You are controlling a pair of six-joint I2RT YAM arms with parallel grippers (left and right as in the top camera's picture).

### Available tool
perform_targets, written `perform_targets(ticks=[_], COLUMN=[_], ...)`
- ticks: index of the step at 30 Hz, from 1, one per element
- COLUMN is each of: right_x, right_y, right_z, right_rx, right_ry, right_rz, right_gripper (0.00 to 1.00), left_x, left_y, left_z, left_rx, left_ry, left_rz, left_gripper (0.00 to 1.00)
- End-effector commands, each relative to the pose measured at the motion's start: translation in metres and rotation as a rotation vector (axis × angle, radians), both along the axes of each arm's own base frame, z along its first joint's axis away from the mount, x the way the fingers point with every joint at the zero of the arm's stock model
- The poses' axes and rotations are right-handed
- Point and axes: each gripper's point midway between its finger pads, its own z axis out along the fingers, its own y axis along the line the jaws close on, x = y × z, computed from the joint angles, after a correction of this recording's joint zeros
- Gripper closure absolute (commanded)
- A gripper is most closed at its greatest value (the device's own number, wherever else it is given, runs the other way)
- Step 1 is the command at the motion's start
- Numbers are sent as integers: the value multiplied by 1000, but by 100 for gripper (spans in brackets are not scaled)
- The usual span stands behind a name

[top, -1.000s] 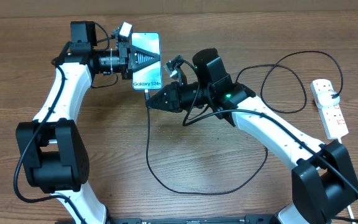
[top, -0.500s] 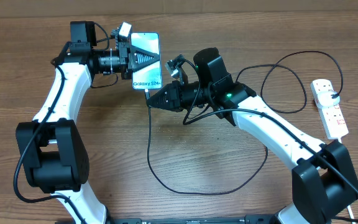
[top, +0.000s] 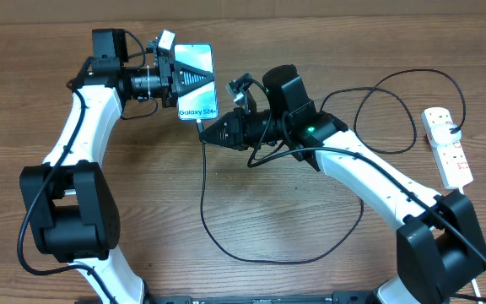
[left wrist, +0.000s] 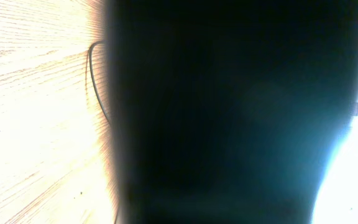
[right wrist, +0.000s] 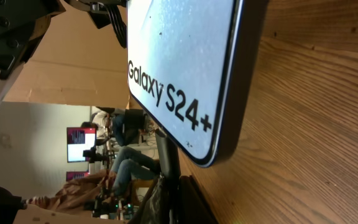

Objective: Plug charger to phone and switch on socket

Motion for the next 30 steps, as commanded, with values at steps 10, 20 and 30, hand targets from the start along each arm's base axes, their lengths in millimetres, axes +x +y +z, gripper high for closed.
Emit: perform_targets(ticks=[10, 20, 30], right_x=[27, 41, 41], right_y=[-5, -6, -1], right_z=[8, 12, 18], right_rx=[4, 8, 25], right_ry=[1, -16, -59], right_rz=[-131, -205, -193], right_gripper=[96, 96, 96], left_x=[-7, -10, -10], left_y=[-2, -4, -4], left_z=[19, 22, 22], left_rx=[-50, -68, -71], left_ry=[-19, -20, -19], left_rz=[-35, -50, -52], left_gripper=[96, 96, 96])
